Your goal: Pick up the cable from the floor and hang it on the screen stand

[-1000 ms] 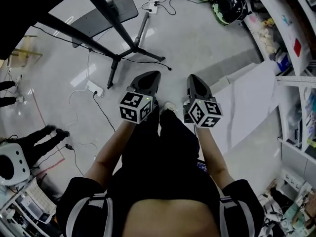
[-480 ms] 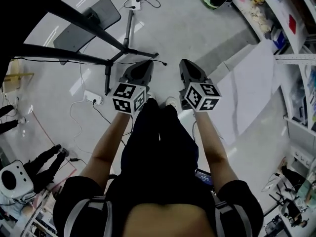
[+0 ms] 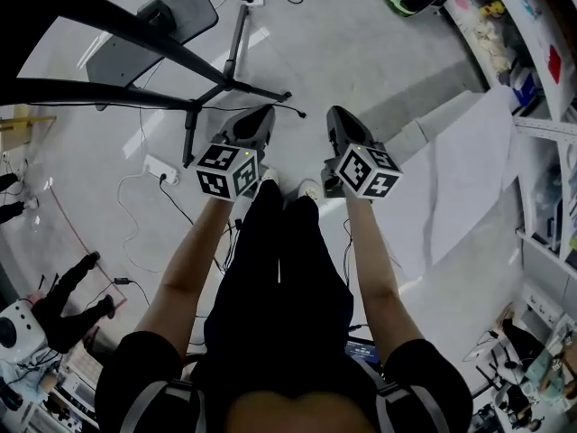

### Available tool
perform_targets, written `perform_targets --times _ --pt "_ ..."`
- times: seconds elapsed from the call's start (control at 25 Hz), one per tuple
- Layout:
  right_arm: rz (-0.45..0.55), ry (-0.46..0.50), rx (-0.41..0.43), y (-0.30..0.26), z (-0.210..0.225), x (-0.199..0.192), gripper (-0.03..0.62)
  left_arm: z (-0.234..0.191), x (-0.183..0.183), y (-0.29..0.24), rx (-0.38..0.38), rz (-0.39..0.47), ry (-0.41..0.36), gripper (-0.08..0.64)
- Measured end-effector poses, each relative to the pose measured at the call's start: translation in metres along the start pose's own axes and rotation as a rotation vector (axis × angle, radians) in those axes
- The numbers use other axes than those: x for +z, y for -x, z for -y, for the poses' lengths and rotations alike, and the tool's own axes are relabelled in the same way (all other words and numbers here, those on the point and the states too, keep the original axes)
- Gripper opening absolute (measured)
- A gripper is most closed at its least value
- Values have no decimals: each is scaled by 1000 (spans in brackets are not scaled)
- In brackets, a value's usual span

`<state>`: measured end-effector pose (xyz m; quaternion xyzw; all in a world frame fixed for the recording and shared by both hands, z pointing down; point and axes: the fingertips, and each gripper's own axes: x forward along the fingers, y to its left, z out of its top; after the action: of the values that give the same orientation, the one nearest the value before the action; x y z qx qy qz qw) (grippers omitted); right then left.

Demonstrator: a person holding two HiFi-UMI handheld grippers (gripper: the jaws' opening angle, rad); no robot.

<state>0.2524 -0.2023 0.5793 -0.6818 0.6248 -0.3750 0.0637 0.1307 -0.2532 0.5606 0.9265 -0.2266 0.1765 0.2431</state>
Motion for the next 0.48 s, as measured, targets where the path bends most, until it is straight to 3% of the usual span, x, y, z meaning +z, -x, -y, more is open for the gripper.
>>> perform_targets --times 0.48 --pt "-59 26 5 -82 56 -88 25 -60 -81 -59 -19 -14 7 8"
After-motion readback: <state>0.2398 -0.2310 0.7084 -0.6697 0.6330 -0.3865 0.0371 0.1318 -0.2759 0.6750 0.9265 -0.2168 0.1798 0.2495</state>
